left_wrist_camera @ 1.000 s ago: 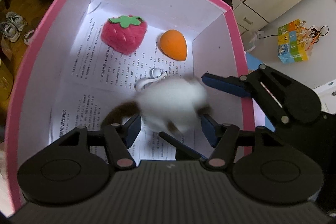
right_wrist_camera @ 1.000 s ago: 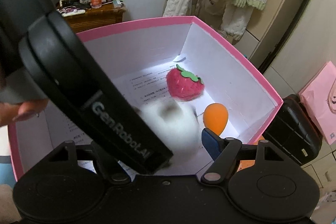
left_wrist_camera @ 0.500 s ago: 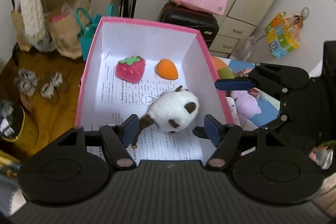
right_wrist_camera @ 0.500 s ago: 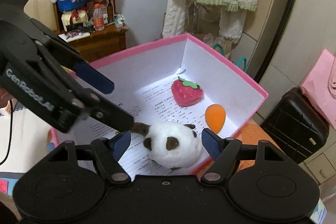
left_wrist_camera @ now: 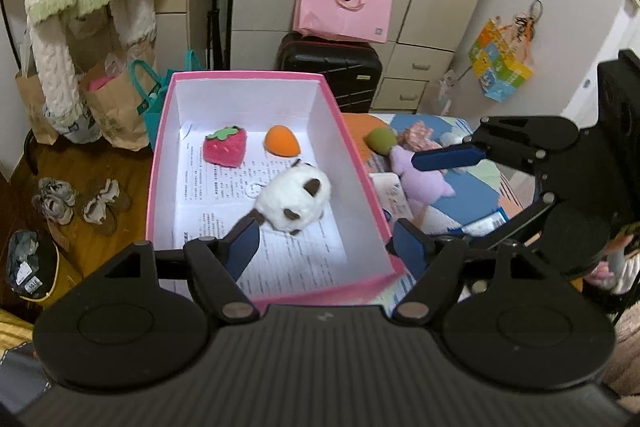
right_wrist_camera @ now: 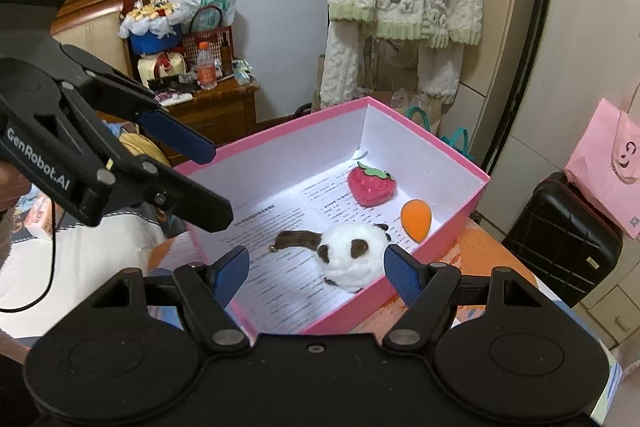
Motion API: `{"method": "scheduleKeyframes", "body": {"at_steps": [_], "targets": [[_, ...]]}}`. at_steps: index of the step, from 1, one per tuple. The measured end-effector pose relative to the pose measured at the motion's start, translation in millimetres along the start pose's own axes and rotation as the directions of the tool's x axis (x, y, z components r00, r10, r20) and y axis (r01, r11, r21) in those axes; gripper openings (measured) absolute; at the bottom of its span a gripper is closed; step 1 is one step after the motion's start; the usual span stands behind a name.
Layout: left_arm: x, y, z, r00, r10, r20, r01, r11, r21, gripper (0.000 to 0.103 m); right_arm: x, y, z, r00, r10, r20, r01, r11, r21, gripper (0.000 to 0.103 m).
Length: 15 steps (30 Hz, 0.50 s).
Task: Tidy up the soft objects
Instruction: 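Move both tools to the blue wipes packet on the bed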
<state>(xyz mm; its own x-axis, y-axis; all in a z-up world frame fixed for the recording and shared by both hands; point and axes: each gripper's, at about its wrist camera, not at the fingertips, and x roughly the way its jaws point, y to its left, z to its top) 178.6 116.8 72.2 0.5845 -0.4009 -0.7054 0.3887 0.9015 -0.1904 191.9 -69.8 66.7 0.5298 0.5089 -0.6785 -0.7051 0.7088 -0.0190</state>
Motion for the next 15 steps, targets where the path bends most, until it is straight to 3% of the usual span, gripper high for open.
{"method": "scheduleKeyframes", "body": {"at_steps": [12, 15], "targets": [[-21, -50, -36, 1.000, -0.016, -0.019, 0.018, 0.994, 0.104, 0.093, -71, 10, -45, 0.999, -0.009, 0.049, 0.007, 0.999, 0.037, 0.079], [-19, -58, -43, 0.998, -0.061, -0.025, 0.064, 0.990, 0.127, 0.094, -89, 7, -67, 0.997, -0.028, 0.071, 0.024, 0.998, 0.055, 0.079]]}}
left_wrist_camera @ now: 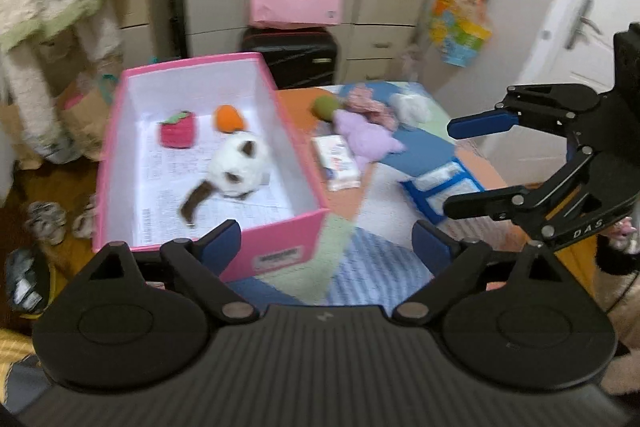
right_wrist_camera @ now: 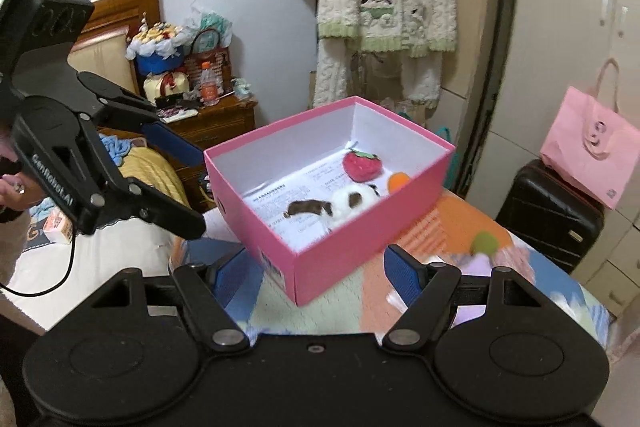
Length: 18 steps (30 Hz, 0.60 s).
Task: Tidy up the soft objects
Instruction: 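Move both tools to the blue wipes packet on the bed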
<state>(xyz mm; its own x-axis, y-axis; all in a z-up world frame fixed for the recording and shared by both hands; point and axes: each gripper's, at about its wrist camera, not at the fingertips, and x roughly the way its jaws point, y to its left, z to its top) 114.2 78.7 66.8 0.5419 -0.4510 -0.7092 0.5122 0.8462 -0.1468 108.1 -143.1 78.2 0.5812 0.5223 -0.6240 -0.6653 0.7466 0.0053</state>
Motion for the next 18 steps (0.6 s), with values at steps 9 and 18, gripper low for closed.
{"method": "scheduleKeyframes", "body": {"at_steps": [9, 18], "targets": [[27, -22, -14, 0.997, -0.049, -0.063, 0.049, 0.999, -0.010, 0.094, -44, -23, -69, 0.997, -0.071, 0.029, 0.069, 0.994, 0.086, 0.079], [71, -58, -17, 0.977, -0.211, -0.034, 0.211, 0.977, -0.004, 0.094, -59, -58, -128, 0.993, -0.108, 0.041, 0.099, 0.979, 0.178, 0.079]]}}
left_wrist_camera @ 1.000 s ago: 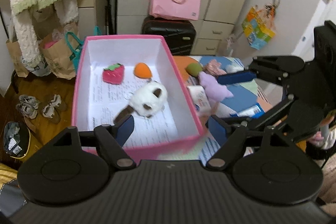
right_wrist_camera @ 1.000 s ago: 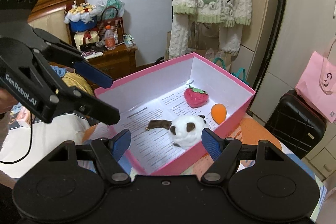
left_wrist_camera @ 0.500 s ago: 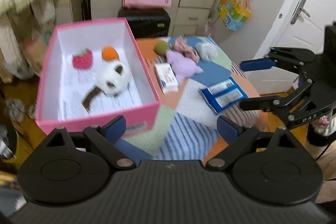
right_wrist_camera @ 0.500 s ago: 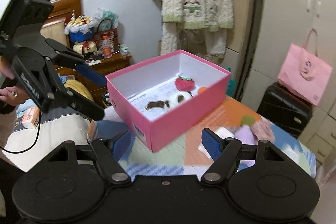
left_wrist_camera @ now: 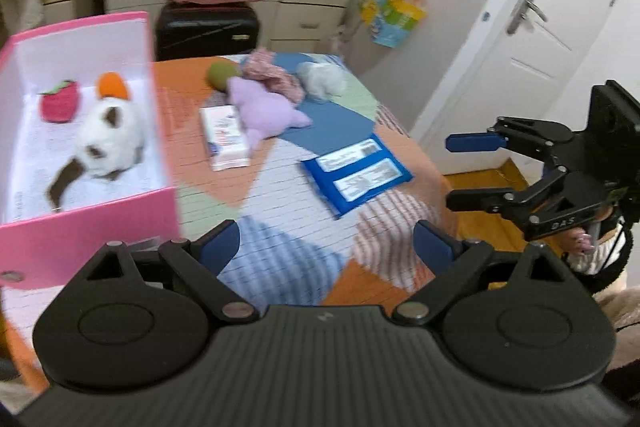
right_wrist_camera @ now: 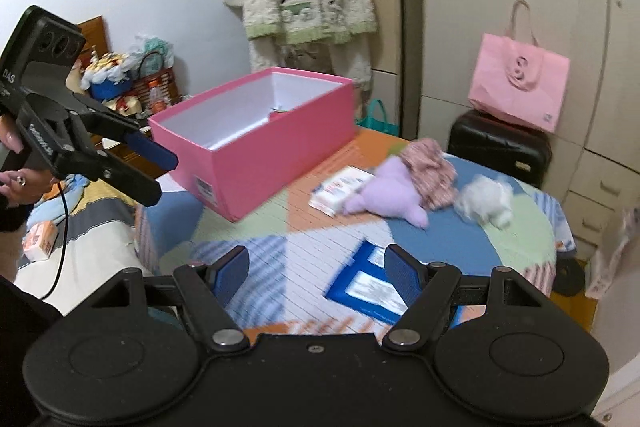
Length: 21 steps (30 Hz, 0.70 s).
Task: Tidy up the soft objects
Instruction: 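Move both tools to the blue wipes packet on the bed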
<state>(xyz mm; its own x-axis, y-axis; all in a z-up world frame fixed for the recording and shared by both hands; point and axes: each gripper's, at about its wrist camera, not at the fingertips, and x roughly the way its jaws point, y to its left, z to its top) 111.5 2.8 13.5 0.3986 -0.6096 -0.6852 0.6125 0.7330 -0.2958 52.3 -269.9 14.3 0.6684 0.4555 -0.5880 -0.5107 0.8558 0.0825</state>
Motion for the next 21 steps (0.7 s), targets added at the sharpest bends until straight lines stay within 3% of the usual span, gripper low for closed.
{"method": "scheduleKeyframes", "body": {"at_steps": [3, 7, 10, 15, 21], "targets": [[25, -9, 3, 1.000, -0.025, -0.004, 0.025, 0.999, 0.020, 0.094, -1, -15, -14, 0.999, -0.017, 0.028, 0.017, 1.000, 0.007, 0.079], [54, -22, 6, 1.000, 0.002, 0.031, -0.004, 0.998, 0.068, 0.091, 3, -29, -34, 0.985, -0.114, 0.127, 0.120, 0.992, -0.041, 0.081], [78, -27, 11, 1.000, -0.028, -0.002, 0.028, 0.997, 0.069, 0.091, 17, -39, -45, 0.984, -0.134, 0.122, 0.146, 0.984, -0.098, 0.082], [116, -26, 15, 0.999, -0.040, -0.027, 0.041, 0.998, 0.039, 0.089, 38, -58, -65, 0.991, -0.101, 0.082, 0.110, 0.989, -0.104, 0.082], [148, -4, 19, 1.000, -0.014, -0.014, 0.013, 0.998, -0.068, 0.075, 61, -71, -74, 0.990, -0.126, 0.062, 0.133, 0.981, -0.139, 0.082]]}}
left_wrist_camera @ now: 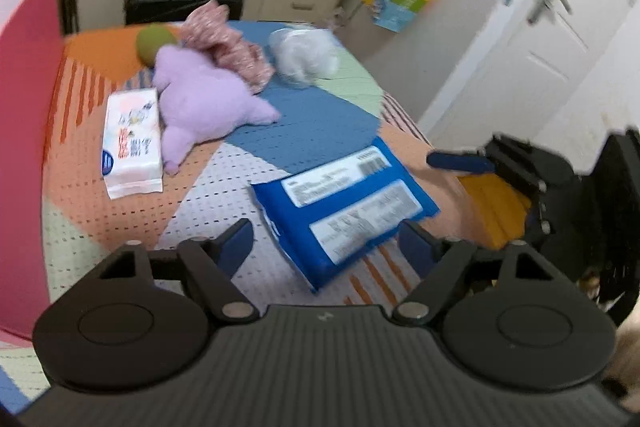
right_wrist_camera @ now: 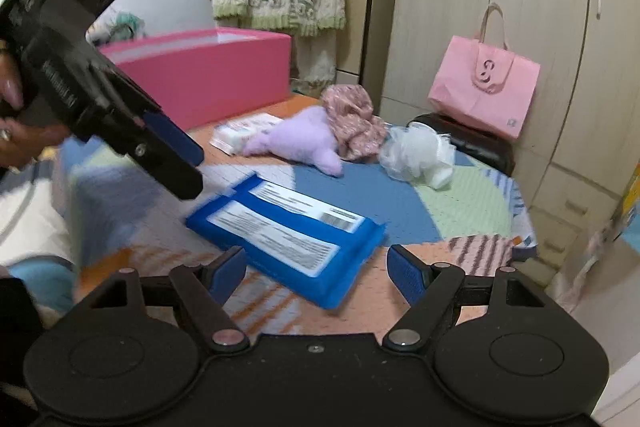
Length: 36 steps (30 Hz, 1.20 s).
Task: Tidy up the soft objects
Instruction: 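Move both tools to the blue wipes packet on the bed, then close both tools on the blue wipes packet from its two ends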
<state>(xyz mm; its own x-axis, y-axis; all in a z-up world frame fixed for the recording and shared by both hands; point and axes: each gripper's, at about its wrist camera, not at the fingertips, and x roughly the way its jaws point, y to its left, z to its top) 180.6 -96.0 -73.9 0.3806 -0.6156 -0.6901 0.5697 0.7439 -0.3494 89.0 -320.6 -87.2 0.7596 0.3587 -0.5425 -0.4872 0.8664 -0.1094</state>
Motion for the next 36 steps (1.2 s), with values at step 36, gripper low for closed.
{"method": "scheduleKeyframes", "body": {"at_steps": [36], "targets": [[30, -8, -11, 0.981, 0.150, 0.123, -0.142, 0.987, -0.071, 0.040, 36, 22, -6, 0.998, -0.030, 0.054, 0.022, 0.988, 0.152, 0.061]]}}
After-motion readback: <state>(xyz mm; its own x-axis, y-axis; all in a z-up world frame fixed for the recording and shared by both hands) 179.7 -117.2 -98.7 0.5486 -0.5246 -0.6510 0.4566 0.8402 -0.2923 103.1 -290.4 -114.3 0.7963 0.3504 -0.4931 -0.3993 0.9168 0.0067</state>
